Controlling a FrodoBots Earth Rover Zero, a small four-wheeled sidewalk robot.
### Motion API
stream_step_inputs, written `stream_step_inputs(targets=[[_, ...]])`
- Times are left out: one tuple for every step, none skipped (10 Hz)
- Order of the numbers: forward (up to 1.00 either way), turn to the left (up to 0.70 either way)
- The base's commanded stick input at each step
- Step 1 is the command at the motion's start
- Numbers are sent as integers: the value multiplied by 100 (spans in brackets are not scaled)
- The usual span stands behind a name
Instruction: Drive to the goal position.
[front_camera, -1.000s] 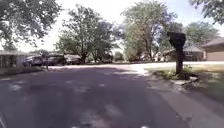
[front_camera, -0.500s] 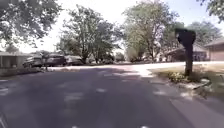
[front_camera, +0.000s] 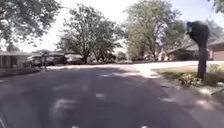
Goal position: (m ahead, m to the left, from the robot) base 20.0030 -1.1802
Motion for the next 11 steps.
stream_step_inputs(targets=[[69, 3], [69, 3], [69, 3], [69, 3], [69, 3], [69, 3], [69, 3], [69, 3], [69, 3], [69, 3], [69, 3]])
